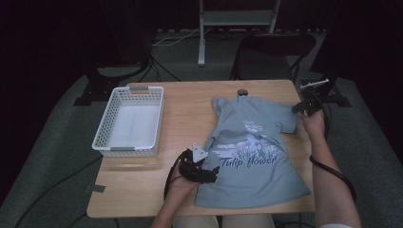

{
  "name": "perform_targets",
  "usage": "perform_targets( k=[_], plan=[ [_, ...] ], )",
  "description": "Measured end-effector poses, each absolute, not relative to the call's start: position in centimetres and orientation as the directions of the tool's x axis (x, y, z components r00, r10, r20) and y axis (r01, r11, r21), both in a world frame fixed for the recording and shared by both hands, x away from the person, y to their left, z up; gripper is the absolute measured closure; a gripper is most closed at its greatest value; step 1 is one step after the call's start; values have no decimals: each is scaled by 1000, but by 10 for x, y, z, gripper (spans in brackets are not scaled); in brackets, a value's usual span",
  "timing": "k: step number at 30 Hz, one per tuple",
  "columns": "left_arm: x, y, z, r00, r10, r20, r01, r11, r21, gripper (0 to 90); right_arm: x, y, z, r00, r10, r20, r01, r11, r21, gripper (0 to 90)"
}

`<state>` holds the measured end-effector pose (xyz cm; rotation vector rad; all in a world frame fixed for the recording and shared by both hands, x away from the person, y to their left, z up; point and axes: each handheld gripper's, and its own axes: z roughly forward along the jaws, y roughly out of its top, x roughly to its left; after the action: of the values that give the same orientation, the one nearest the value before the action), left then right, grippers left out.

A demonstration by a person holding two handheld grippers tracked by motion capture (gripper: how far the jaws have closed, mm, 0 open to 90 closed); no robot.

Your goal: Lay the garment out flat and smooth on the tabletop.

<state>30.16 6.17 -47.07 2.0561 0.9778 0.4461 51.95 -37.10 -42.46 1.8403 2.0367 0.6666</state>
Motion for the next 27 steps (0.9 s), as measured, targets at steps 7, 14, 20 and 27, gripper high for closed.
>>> perform_targets(
  k=[7,14,20,27],
  plan=[
    [302,61,-472,639,769,-23,490,-384,782,125,517,-387,-428,-45,996,79,830,-7,558,617],
    [301,59,-472,642,766,-31,495,-384,779,125,508,-388,-431,-84,987,134,830,-5,558,510],
    [300,57,-471,646,762,-53,505,-374,778,125,494,-381,-432,-147,974,171,815,21,579,432],
    [300,55,-470,649,759,-42,501,-385,775,125,469,-380,-432,-178,964,195,756,7,654,300]
  ],
)
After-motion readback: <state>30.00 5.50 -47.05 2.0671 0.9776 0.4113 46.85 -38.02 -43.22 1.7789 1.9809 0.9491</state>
